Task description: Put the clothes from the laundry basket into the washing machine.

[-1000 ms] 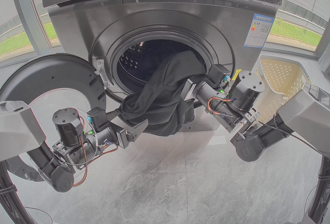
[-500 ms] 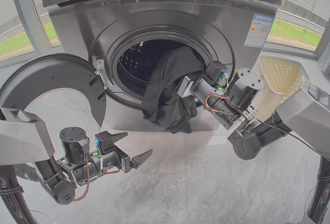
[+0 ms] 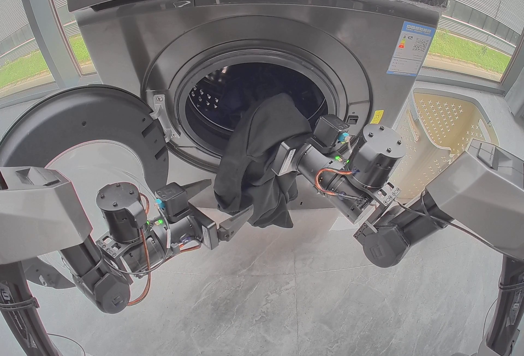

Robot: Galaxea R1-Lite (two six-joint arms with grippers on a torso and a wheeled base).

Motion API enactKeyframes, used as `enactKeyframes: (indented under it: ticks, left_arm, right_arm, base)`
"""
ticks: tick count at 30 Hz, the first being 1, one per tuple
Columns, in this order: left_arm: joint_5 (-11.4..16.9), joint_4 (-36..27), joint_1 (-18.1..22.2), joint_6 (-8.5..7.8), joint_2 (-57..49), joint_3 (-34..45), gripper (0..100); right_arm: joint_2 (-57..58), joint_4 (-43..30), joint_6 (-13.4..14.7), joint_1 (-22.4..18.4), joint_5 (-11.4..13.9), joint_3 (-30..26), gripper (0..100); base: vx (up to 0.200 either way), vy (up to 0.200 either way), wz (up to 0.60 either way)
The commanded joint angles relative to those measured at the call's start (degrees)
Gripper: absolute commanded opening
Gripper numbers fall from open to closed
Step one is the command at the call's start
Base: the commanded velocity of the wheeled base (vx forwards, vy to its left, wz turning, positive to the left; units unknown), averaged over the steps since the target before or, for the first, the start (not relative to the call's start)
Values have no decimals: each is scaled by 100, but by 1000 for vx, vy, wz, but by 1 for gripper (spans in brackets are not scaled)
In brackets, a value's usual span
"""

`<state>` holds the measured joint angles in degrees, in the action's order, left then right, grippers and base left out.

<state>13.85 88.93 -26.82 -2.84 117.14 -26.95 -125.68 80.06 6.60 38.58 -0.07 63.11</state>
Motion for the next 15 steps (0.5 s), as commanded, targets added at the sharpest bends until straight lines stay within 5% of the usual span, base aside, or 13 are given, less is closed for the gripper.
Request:
enactKeyframes:
  ticks: [1,15]
  left_arm:
    - [39,-25,-218,12,186,-504,100]
    - [-23,-262,-342,20,890,-1743,100]
  right_arm:
    - [-53,-25,-44,88,7,70,0]
    - [9,-34,-35,431,-45,79,0]
  base:
    - [0,0,0]
    - [0,0,0]
